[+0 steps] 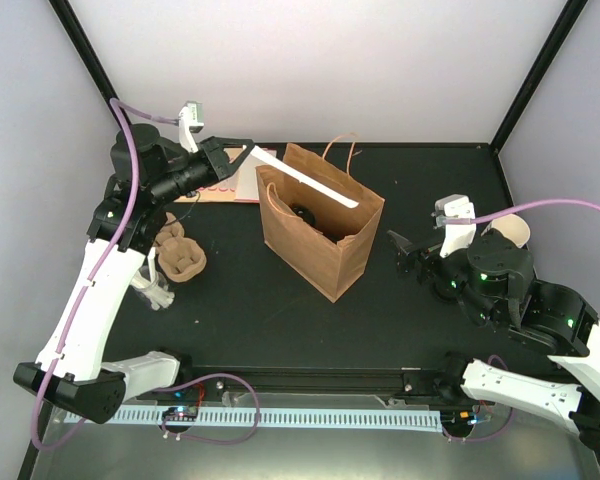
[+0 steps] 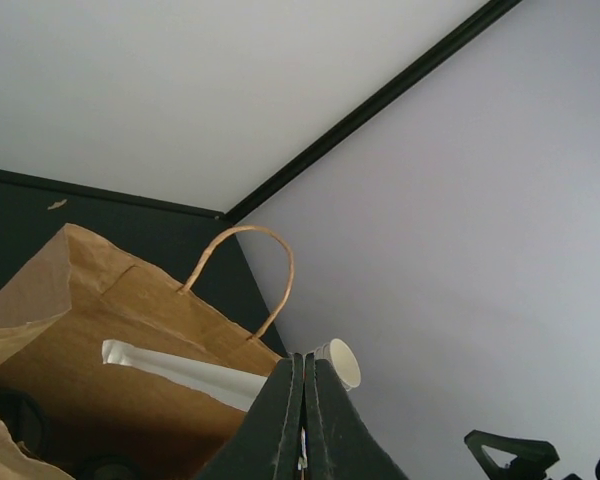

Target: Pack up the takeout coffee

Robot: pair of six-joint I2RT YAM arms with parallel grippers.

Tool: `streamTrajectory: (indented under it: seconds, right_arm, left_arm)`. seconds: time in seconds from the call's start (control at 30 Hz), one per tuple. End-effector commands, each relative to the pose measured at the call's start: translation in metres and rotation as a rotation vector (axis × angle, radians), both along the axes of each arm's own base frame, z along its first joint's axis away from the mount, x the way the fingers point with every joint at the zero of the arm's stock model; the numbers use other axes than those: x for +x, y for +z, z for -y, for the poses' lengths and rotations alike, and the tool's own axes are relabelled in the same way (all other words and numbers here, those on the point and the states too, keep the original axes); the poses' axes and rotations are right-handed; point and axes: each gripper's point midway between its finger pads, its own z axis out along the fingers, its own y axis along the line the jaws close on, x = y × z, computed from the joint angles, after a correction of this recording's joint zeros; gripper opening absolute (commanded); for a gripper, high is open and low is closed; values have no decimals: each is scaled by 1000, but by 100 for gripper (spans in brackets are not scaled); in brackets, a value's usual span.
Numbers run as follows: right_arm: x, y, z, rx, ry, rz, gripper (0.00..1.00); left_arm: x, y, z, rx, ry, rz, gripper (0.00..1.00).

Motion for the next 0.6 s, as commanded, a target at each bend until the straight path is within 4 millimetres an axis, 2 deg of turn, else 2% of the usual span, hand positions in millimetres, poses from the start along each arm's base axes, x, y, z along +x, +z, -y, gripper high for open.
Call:
streamTrajectory:
  seconds: [0.0,0.23,0.57]
  right_arm:
    - [3,0,3,8,-26,0,99]
    - [3,-2,2,5,-26,-3,99]
    - [2,-3,3,10,-28,-8,99]
  left_arm:
    - [6,-9,-4,14,47,-32,1]
    - [11,-17,-9,39,84,-47,1]
    - [15,-28,-2,62,67,-80,2]
